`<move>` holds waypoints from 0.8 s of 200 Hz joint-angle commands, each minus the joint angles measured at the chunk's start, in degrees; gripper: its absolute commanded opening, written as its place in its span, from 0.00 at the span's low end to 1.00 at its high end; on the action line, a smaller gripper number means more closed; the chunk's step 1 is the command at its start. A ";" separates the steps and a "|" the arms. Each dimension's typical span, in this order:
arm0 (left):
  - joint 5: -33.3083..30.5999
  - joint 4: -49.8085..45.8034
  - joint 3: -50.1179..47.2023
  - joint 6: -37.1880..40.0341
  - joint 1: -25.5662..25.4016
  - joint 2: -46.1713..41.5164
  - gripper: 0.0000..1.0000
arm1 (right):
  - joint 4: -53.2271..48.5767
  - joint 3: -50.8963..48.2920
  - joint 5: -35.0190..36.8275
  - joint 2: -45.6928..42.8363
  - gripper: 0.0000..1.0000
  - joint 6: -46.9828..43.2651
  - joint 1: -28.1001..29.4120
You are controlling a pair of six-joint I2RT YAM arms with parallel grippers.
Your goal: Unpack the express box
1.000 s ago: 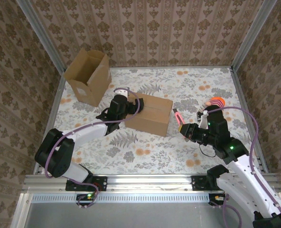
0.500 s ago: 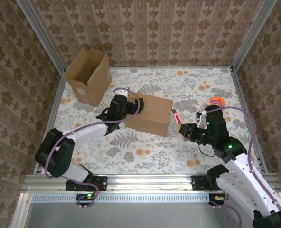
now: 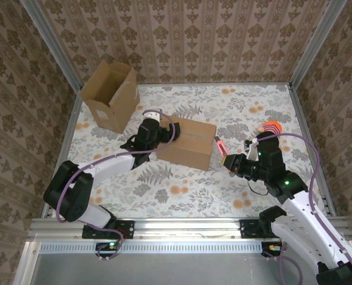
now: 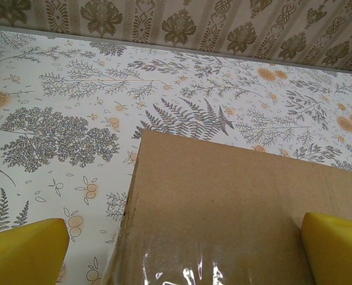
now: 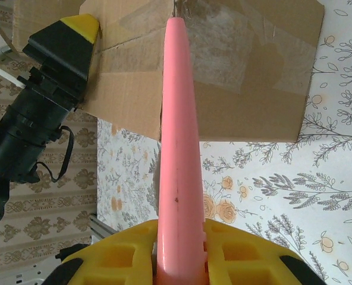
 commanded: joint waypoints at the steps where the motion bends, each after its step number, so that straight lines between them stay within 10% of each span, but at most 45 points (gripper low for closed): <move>1: 0.34 -12.94 -4.12 0.40 -0.60 4.37 1.00 | 0.51 -0.53 -0.70 0.53 0.00 0.42 -0.23; 160: 0.16 -12.95 -3.99 -0.06 -0.55 5.03 1.00 | -5.59 -0.68 5.07 -1.07 0.00 3.63 9.34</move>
